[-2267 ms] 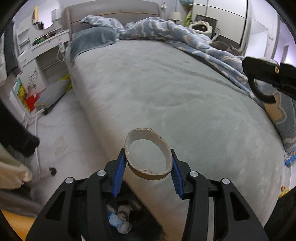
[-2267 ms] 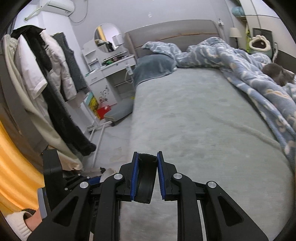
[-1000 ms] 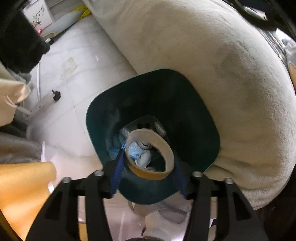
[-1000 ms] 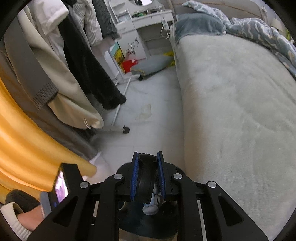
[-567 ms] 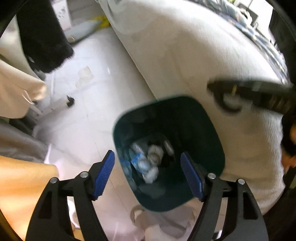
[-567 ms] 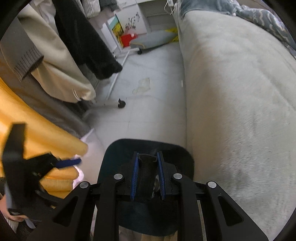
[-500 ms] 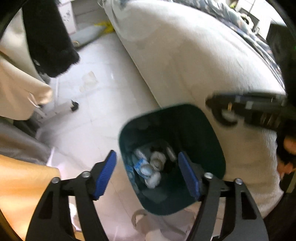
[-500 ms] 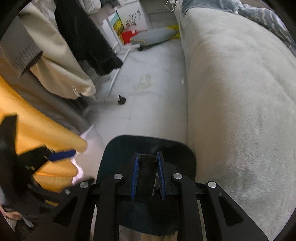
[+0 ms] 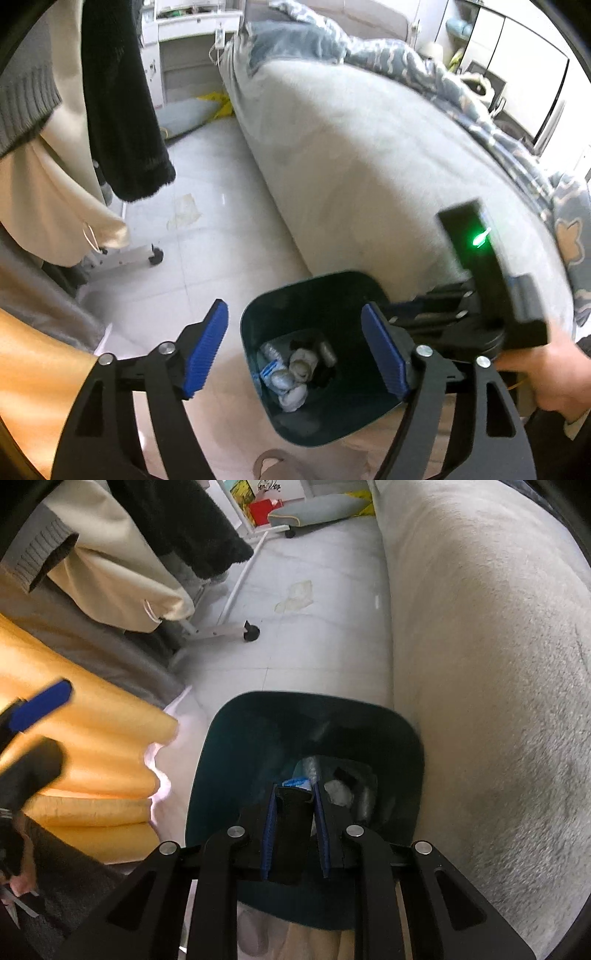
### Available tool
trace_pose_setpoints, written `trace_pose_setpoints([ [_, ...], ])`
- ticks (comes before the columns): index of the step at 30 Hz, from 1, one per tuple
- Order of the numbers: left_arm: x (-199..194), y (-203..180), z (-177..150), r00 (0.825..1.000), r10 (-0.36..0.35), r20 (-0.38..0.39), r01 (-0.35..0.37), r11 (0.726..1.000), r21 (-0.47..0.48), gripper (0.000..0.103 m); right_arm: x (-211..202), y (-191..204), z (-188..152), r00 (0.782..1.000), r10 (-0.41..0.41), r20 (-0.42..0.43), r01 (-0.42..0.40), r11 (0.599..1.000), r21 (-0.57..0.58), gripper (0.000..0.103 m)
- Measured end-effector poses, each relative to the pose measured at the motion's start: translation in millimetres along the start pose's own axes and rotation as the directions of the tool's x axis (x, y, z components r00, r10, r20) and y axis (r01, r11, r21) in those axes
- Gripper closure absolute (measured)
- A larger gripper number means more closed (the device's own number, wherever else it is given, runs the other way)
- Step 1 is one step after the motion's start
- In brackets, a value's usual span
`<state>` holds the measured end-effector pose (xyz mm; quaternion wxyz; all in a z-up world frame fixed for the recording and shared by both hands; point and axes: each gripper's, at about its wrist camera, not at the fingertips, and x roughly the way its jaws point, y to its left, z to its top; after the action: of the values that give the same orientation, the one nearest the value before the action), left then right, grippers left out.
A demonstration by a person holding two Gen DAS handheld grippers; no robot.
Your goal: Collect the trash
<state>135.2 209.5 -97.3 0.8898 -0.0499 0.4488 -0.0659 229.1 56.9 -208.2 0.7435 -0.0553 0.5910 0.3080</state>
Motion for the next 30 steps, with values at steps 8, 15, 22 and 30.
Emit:
trace_pose_setpoints([
  [8,-35.4,-17.0,-1.4,0.988,0.063,0.142,-0.068,0.997,0.028,0.011,-4.2,8.5,-6.0,1.000,-0.020,-0.022,0.020,1.000,-0.020,0.073],
  [15,-77.2,-31.6,-6.1,0.951,0.108,0.290,-0.121,0.992,0.029,0.005,-17.2,11.5,-21.8,0.999,-0.042,0.015,0.042,0.999,-0.029,0.048],
  [22,-100.4,-45.9,-20.1,0.937,0.129,0.326,-0.139,0.990,0.008,0.003,-60.1,18.3,-38.9,0.987,-0.093,0.130,0.101,0.993,-0.060,0.043],
  [30,-116.9,-65.7,-30.6,0.921,0.161,0.354,-0.166,0.986,-0.014,0.003,-131.0,11.7,-61.1,0.933,-0.159,0.323,0.179,0.983,-0.032,0.027],
])
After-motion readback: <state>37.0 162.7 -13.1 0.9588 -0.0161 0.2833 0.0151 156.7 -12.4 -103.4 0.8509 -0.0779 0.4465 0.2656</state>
